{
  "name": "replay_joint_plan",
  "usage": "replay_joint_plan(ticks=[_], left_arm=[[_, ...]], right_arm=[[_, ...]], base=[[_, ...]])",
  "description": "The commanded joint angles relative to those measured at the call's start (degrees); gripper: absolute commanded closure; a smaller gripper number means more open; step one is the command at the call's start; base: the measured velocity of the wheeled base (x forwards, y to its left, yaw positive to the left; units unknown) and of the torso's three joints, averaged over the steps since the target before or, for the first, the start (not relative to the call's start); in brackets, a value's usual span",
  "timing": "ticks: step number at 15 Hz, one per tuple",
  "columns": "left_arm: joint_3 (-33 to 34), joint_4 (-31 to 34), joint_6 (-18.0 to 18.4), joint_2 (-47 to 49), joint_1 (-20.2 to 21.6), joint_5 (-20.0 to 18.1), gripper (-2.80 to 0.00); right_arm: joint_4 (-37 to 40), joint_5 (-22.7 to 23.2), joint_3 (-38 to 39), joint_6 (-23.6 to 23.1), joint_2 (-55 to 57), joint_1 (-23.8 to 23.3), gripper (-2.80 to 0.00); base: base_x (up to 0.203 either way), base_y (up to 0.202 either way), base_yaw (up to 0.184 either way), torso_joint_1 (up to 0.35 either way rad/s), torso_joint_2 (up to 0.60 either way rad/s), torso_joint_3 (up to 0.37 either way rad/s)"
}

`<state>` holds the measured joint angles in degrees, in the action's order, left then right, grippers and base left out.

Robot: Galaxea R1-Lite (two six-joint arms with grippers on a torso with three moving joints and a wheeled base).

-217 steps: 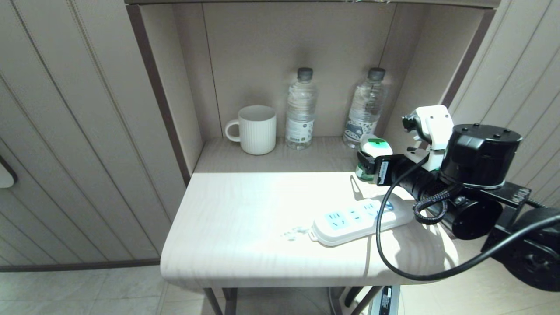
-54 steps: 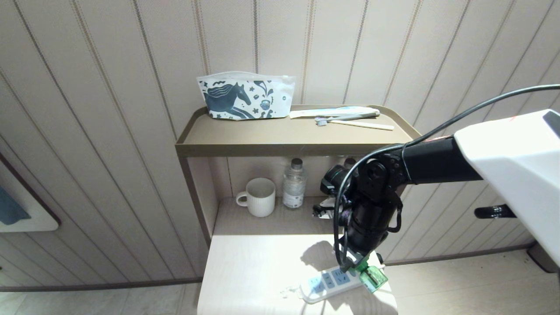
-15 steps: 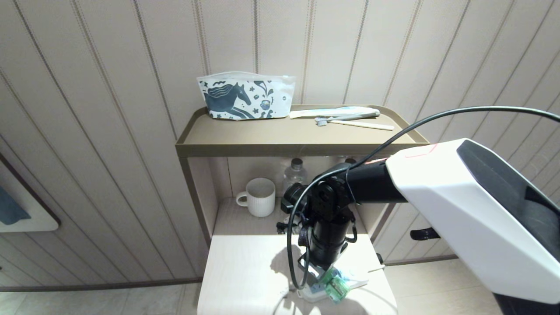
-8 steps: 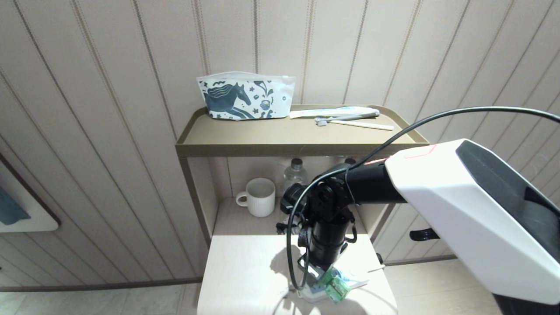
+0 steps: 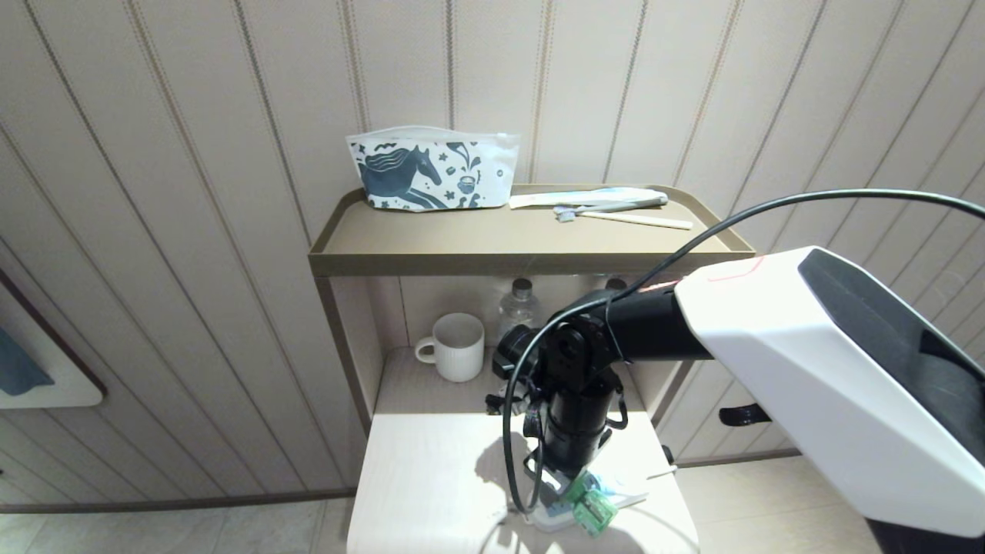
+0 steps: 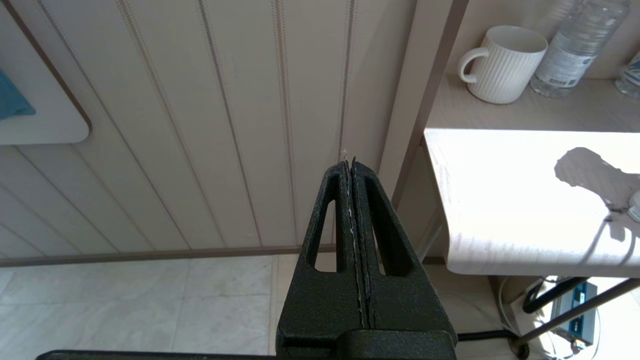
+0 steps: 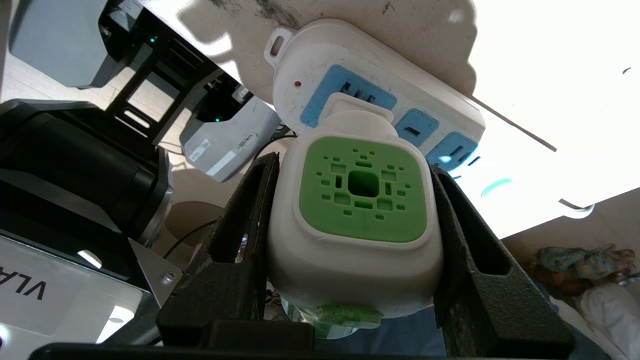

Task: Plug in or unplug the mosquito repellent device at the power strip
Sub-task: Insert the plug into the socket

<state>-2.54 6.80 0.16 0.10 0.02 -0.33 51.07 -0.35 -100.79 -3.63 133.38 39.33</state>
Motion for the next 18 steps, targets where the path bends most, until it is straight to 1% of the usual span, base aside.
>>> replay_joint_plan(ticks=[1, 18], left_arm=[[-0.01, 0.05, 0.02, -0.01, 0.06, -0.02, 0.00], [-0.01, 0.05, 0.02, -0.01, -0.02, -0.02, 0.00]], right_arm=[[0.17, 0.00, -0.28, -0.06, 0.48, 0.31, 0.00], [-0.44, -0.09, 0.33, 2.14, 1.97, 0.49, 0.00]], base=[[0.000, 0.000, 0.000, 0.000, 0.00, 0.000], [0.000, 0.000, 0.000, 0.000, 0.00, 0.000]])
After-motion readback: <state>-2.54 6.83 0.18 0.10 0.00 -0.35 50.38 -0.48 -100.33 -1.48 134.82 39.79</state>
